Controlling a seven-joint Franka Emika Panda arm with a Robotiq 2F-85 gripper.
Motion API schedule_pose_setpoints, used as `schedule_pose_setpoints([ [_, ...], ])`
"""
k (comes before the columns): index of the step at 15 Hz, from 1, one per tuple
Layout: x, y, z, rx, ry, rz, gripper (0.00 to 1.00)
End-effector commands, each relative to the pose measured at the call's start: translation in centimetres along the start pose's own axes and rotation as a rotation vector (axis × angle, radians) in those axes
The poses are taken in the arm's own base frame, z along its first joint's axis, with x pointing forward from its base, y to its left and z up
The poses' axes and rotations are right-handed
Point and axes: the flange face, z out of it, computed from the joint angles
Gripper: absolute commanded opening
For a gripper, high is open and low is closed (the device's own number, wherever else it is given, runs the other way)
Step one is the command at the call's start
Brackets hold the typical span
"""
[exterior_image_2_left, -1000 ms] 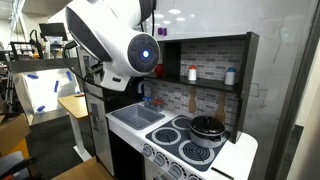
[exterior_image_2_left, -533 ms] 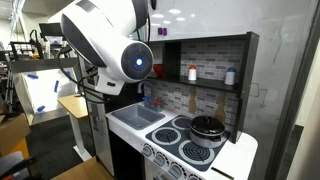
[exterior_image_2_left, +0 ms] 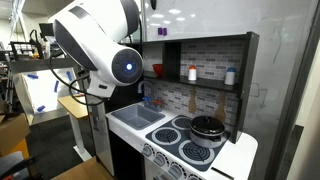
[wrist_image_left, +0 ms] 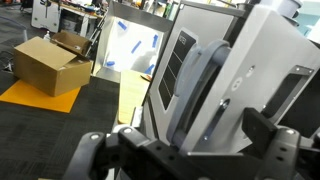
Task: Open the microwave drawer.
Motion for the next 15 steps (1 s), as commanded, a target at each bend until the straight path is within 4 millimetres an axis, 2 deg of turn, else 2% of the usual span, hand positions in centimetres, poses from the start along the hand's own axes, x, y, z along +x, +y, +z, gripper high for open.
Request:
schedule_pose_setpoints([
  [1,-0.9,0.9,0.5,-0.002,0.022,-0.008,1.00],
  [9,-2.1,2.5,3.2,-0.054,0.005,-0.025,1.00],
  [15,-2.6,2.9,4.2,-0.073,0.003,-0.034,1.00],
])
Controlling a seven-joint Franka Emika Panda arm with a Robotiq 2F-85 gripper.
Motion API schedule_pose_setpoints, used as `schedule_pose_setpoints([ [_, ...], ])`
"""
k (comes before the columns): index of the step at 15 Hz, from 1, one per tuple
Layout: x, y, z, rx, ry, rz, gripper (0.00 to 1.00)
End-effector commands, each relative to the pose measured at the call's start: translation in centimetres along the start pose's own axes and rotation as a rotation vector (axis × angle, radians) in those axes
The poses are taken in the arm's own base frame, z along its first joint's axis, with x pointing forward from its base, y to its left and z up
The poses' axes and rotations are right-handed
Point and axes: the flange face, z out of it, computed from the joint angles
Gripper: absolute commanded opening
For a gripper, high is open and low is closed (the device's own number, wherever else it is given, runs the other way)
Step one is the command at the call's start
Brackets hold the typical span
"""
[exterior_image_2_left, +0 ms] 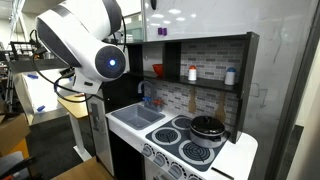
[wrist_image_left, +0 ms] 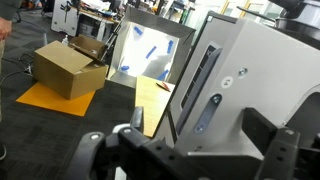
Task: Open the microwave drawer.
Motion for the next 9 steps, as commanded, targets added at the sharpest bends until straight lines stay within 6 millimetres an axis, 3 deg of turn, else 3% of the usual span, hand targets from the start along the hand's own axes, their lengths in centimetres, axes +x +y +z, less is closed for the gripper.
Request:
schedule_pose_setpoints([
  [1,-0.4,0.2,0.5,-0.006,0.021,-0.021,1.00],
  [9,-0.4,0.1,2.2,-0.048,0.007,-0.031,1.00],
])
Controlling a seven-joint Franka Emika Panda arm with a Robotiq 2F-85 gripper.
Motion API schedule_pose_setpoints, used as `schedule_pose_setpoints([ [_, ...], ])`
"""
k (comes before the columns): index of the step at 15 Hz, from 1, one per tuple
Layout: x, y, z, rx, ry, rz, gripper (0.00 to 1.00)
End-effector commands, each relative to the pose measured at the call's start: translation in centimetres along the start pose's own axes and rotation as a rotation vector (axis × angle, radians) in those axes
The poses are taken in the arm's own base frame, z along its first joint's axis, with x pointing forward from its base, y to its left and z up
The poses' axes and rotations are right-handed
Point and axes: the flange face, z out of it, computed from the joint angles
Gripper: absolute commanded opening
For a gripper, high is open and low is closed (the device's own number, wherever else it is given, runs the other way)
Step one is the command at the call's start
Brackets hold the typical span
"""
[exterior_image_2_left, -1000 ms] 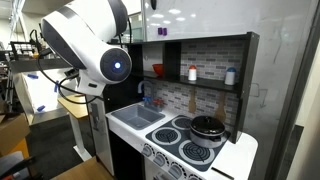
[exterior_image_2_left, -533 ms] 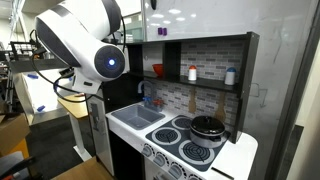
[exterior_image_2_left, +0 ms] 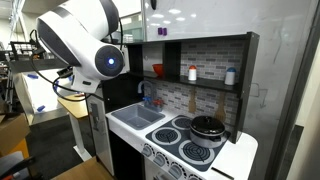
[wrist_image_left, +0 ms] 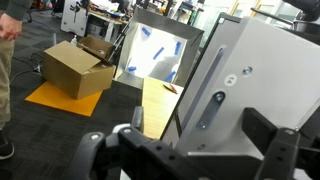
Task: Open the microwave drawer.
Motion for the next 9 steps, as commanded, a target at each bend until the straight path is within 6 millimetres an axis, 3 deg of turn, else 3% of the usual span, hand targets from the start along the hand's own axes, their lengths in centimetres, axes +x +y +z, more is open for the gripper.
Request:
schedule_pose_setpoints([
  [1,-0.19,-0.22,0.78,-0.014,0.013,-0.024,1.00],
  [9,0.01,-0.21,1.52,-0.041,-0.001,-0.050,1.00],
])
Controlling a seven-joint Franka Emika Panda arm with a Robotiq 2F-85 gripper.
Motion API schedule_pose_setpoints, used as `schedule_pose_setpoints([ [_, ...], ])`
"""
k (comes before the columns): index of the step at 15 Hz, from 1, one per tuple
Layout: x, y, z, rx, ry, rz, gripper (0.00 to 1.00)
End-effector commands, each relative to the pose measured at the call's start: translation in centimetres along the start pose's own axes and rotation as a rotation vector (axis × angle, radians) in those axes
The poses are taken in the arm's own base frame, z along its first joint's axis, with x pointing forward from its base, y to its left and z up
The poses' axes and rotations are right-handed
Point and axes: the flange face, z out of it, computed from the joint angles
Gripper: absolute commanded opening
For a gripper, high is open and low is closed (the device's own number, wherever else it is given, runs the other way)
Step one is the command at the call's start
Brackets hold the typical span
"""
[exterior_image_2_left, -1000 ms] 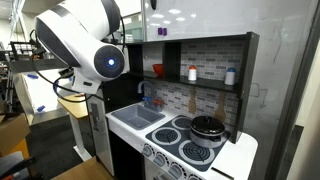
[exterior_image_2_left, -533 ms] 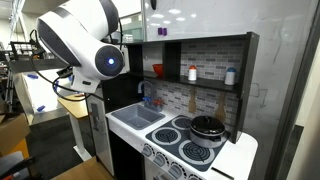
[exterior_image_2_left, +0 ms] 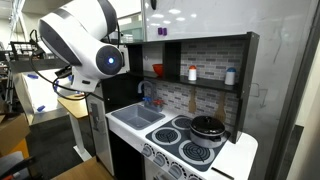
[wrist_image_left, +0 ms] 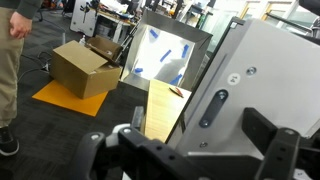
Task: Open the microwave drawer.
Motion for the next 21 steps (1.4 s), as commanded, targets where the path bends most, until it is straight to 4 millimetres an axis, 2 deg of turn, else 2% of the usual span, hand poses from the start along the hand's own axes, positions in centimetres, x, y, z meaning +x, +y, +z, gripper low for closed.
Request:
schedule_pose_setpoints([
  [1,0.2,-0.1,-0.5,0.003,0.022,-0.028,1.00],
  [7,0.2,1.2,-3.9,0.042,0.113,-0.082,1.00],
  [12,-0.9,1.9,-7.4,-0.006,0.246,-0.159,1.00],
  [15,-2.6,1.3,-7.9,-0.081,0.326,-0.221,1.00],
  [21,-6.0,-0.2,-7.4,-0.246,0.466,-0.368,1.00],
])
